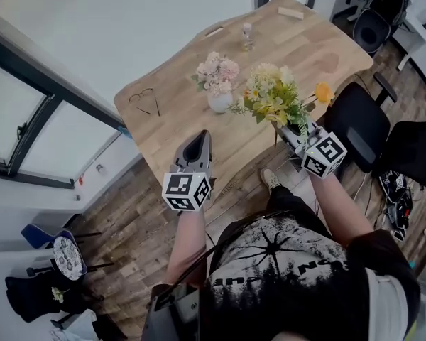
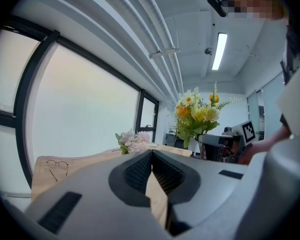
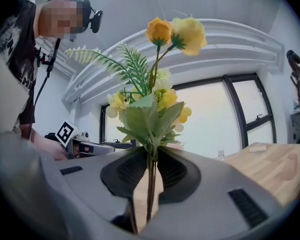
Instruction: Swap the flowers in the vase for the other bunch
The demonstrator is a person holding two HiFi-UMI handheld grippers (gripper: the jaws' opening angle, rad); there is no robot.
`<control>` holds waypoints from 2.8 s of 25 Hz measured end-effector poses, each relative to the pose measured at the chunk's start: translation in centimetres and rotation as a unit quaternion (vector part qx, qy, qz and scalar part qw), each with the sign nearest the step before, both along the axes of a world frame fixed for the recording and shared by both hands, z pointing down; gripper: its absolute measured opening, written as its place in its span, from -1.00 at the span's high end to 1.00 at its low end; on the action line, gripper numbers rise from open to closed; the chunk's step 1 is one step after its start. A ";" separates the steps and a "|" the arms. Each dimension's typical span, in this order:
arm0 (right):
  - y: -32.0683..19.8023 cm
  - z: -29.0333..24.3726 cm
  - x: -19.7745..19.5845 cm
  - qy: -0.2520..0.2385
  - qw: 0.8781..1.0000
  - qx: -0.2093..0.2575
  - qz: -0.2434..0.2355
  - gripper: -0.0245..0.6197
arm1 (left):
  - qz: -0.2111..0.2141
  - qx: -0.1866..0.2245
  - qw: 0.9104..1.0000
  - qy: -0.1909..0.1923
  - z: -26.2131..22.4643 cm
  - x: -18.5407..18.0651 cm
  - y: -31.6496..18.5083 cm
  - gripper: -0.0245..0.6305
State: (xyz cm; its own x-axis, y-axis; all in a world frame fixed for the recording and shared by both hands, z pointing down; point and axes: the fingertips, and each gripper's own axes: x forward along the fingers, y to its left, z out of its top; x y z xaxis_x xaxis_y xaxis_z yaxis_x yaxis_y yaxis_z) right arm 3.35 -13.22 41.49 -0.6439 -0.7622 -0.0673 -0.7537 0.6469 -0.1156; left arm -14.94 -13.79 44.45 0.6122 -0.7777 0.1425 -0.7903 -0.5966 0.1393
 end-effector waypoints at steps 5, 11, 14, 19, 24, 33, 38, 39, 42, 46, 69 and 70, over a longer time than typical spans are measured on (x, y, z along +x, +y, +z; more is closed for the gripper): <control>-4.6 -0.7 0.9 0.003 1.000 0.003 -0.026 0.73 | -0.029 0.015 0.999 0.011 -1.1 0.4 -3.4 0.88; -9.2 -1.0 2.6 0.007 0.999 0.003 -0.051 0.73 | -0.069 0.012 0.998 0.009 -1.3 0.8 -6.8 0.88; -11.1 -0.9 3.2 0.006 0.998 -0.001 -0.065 0.73 | -0.095 0.007 0.995 0.005 -1.1 0.8 -8.1 0.87; -13.6 -0.7 3.7 0.004 0.996 -0.005 -0.086 0.73 | -0.121 -0.001 0.993 0.002 -1.0 0.9 -9.9 0.87; -15.7 -0.2 3.9 0.002 0.994 -0.011 -0.106 0.73 | -0.138 -0.004 0.990 -0.005 -1.1 1.1 -11.8 0.86; -19.8 0.1 4.1 -0.001 0.992 -0.022 -0.125 0.73 | -0.158 -0.017 0.987 -0.016 -1.1 1.2 -16.2 0.22; -20.1 1.0 4.0 -0.001 0.991 -0.030 -0.131 0.73 | -0.163 -0.030 0.986 -0.006 -0.6 1.4 -17.3 -0.01; -20.1 1.1 4.0 0.000 0.991 -0.031 -0.133 0.73 | -0.161 -0.034 0.986 -0.002 -0.5 1.5 -17.5 -0.04; -20.3 1.4 3.9 0.002 0.990 -0.032 -0.136 0.73 | -0.157 -0.044 0.987 0.014 0.0 1.7 -18.2 -0.10; -21.2 1.6 4.0 0.005 0.990 -0.034 -0.136 0.73 | -0.149 -0.058 0.987 0.029 0.7 2.1 -19.5 -0.13; -22.4 2.9 4.3 0.016 0.990 -0.047 -0.134 0.73 | -0.118 -0.106 0.986 0.050 3.1 3.6 -20.6 0.73; -22.4 2.9 4.2 0.016 0.990 -0.047 -0.135 0.73 | -0.117 -0.105 0.986 0.049 3.1 3.6 -20.6 0.75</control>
